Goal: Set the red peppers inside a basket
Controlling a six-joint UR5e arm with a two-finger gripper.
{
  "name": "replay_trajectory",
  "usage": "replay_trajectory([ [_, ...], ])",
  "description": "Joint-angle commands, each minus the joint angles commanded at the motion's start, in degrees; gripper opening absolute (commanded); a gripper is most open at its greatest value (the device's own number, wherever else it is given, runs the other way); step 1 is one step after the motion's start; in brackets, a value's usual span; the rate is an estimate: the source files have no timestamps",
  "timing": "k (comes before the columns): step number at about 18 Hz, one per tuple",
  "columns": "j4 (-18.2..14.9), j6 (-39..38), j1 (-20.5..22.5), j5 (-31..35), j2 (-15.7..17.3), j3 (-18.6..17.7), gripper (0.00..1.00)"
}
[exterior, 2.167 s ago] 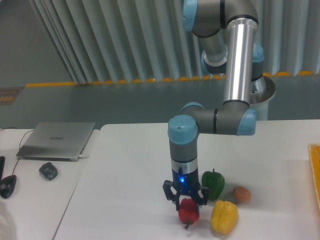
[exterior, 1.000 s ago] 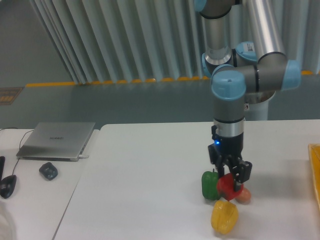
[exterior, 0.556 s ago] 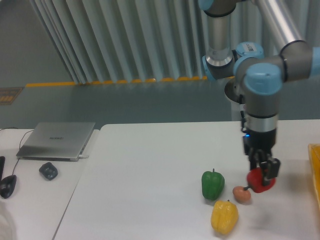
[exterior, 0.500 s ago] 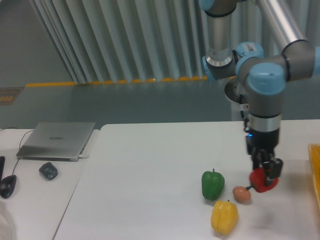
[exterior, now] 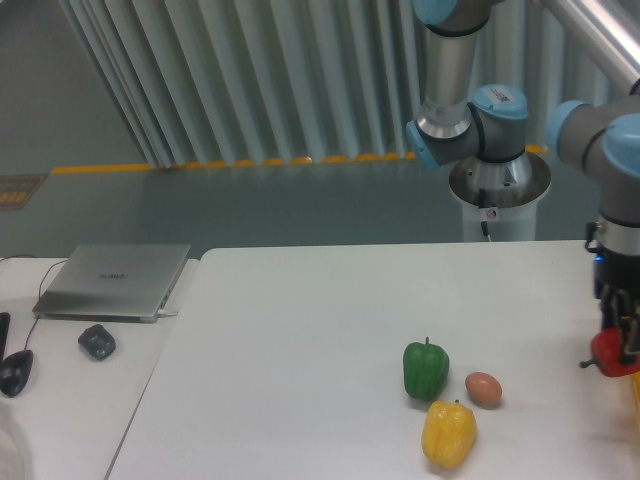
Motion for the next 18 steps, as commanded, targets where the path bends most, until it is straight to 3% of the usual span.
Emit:
replay_trajectory([
  [2,-2.36,6.70,2.20,0.00,0.52,-0.10,0.48],
  [9,-4.04,19.28,6.86,0.00,1.23,-1.15,0.49],
  [11,-4.13,23.94,7.75,0.09,1.14,-2.03,0.55],
  [13,-4.31,23.95,7.75,0.09,1.06,-2.29,0.58],
  [14,-4.40,23.95,7.84,0.09,1.05,-2.29,0.70],
  [15,-4.40,23.87,7.84,0.09,1.14,-2.29,1.00],
  [18,-4.31,23.34,7.84,-0.09,1.14,-2.21,1.00],
])
